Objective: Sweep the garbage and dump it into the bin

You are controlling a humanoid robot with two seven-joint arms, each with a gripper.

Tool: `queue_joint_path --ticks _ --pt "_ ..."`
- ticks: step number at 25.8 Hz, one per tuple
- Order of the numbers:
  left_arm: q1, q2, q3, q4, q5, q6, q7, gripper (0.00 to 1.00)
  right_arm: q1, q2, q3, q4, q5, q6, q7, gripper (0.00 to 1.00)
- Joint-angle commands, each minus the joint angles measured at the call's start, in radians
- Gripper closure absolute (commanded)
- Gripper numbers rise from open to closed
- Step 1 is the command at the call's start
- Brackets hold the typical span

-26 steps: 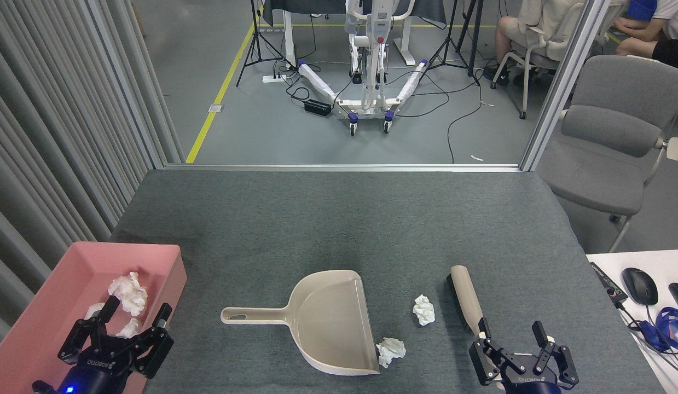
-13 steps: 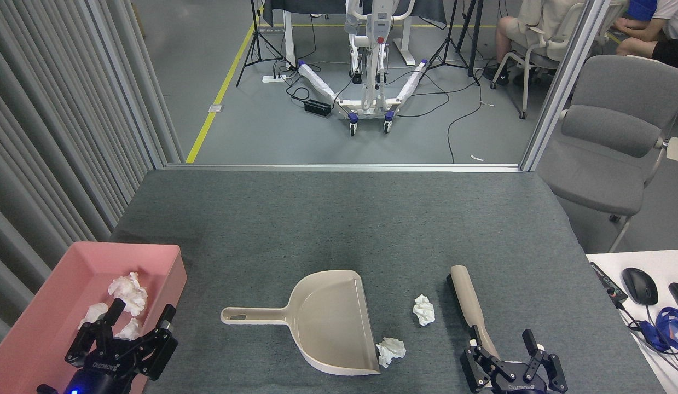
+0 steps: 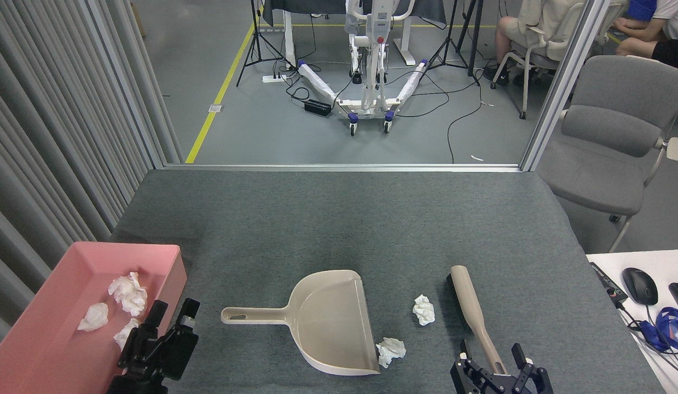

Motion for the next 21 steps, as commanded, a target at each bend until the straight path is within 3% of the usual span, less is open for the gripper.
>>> queue_joint_path --ticks 1,7,12,21 --pt "0.005 -0.061 -0.011 0.009 0.044 0.003 0.0 0.01 0.015 0.001 0.002 -0.001 0.002 0.013 0.0 0.02" --pt "-0.001 -0.127 -0.049 0.07 0.13 0.015 -0.006 0.01 0.032 0.001 0.002 -0.001 0.005 0.023 -0.002 0.02" --pt "-0.022 -0.138 -0.052 0.127 0.246 0.015 -0.008 0.01 0.03 0.0 -0.001 0.001 0.007 0.038 -0.011 0.02" --pt "-0.03 -0.164 -0.052 0.195 0.263 0.034 -0.006 0.01 0.023 0.0 0.001 0.041 0.007 0.039 -0.037 0.02"
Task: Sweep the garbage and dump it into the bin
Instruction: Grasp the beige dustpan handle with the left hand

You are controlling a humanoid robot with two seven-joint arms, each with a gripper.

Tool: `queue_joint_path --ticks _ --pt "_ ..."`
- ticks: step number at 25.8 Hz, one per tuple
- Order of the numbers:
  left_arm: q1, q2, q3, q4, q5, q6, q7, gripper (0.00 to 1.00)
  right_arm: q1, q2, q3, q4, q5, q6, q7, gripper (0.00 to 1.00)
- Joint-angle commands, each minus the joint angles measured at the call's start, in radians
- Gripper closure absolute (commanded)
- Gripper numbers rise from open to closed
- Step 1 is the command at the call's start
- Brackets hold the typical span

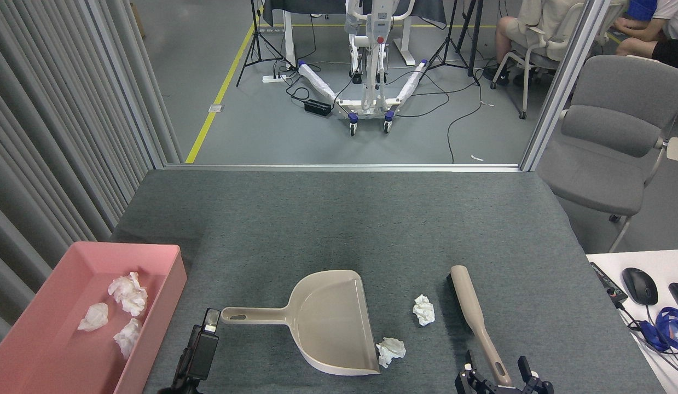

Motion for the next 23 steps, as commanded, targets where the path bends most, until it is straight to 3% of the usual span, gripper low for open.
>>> queue_joint_path --ticks 1,20,23 --pt "-0.002 -0.008 0.003 0.039 0.005 0.009 0.002 0.01 -0.001 -0.002 0.0 0.014 0.0 0.001 -0.003 0.02" --pt "-0.045 -0.006 0.016 0.109 0.094 0.007 0.023 0.02 -0.044 0.012 0.0 0.072 0.001 0.01 -0.012 0.03" --pt "-0.058 -0.011 0.004 0.113 0.094 0.01 0.038 0.02 -0.044 0.012 0.0 0.075 0.003 0.01 -0.015 0.07"
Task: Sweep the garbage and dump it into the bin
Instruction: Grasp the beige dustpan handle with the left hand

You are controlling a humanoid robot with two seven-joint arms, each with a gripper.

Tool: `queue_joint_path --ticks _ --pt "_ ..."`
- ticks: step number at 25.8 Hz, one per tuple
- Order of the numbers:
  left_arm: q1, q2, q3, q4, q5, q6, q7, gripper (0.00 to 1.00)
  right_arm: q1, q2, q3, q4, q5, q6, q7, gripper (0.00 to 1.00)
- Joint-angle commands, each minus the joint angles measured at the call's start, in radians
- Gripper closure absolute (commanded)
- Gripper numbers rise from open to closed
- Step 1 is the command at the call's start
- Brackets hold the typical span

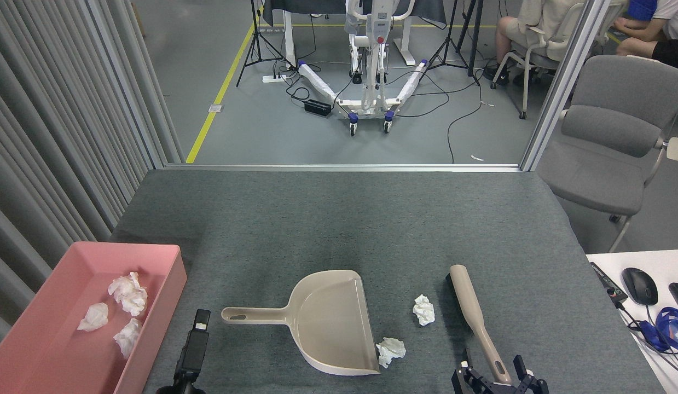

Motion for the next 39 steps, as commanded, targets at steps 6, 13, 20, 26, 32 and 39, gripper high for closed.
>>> queue_joint_path --ticks 6,13,20,26,32,39 --pt "-0.022 -0.013 -0.024 0.047 0.0 0.0 0.016 0.02 -0.002 0.007 0.0 0.015 0.012 -0.001 -0.008 0.31" --pt "-0.065 -0.031 -0.065 0.105 0.0 0.0 0.016 0.02 -0.003 0.014 -0.002 0.015 0.018 -0.007 -0.006 0.56" --pt "-0.074 -0.05 -0.067 0.131 0.003 0.035 0.023 0.01 -0.006 0.014 -0.002 0.027 0.049 -0.011 -0.004 0.82" --pt "-0.106 -0.076 -0.067 0.183 0.0 0.029 0.023 0.02 -0.006 0.014 -0.002 0.032 0.055 -0.013 -0.006 0.92" --pt "-0.151 -0.108 -0.065 0.241 -0.003 0.018 0.026 0.02 -0.006 0.014 -0.003 0.029 0.061 -0.019 -0.006 1.0" --pt "-0.194 -0.134 -0.067 0.303 -0.013 0.02 0.118 0.08 -0.003 0.008 -0.014 -0.008 0.098 -0.03 -0.008 1.0"
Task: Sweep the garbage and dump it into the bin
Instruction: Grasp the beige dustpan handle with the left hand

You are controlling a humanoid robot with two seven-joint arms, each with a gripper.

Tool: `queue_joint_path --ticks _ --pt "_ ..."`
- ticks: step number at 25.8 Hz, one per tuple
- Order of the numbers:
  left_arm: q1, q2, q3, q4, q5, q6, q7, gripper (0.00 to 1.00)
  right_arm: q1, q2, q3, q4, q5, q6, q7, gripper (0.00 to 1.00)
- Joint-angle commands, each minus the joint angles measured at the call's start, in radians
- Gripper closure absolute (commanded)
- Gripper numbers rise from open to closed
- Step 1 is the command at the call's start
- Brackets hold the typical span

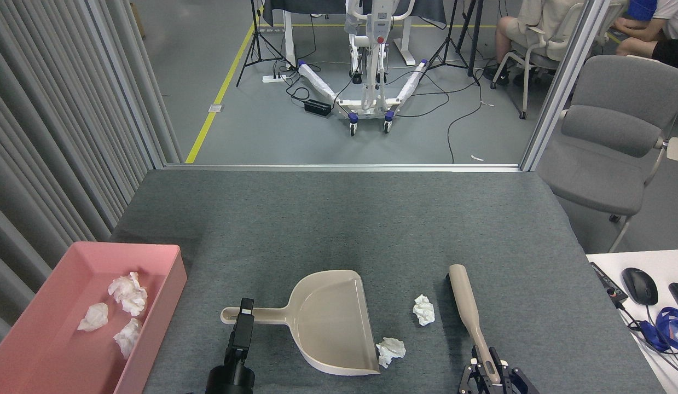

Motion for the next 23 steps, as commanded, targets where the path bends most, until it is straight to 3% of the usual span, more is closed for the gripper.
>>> queue_joint_path --ticks 1,4,12,16,19,23 --pt "-0.026 -0.006 -0.001 0.042 -0.006 0.002 0.033 0.09 0.001 -0.004 -0.006 -0.027 0.014 -0.003 -0.013 1.0" --pt "-0.038 -0.001 -0.001 0.06 -0.018 0.002 0.035 0.17 0.001 -0.009 -0.008 -0.03 0.014 -0.003 -0.013 1.0" --pt "-0.047 -0.002 0.001 0.068 -0.021 0.013 0.037 0.2 0.014 -0.033 -0.008 -0.038 0.024 -0.006 -0.022 1.0" --pt "-0.061 -0.006 0.001 0.094 -0.021 0.013 0.038 0.21 0.06 -0.033 -0.008 -0.078 0.022 -0.018 -0.022 1.0" --pt "-0.058 0.001 -0.001 0.091 -0.023 0.01 0.038 0.35 0.084 -0.033 -0.006 -0.081 0.019 -0.019 -0.022 1.0" --pt "-0.054 0.004 0.001 0.091 -0.023 0.005 0.038 0.43 0.139 -0.033 -0.004 -0.102 0.017 -0.036 -0.025 1.0"
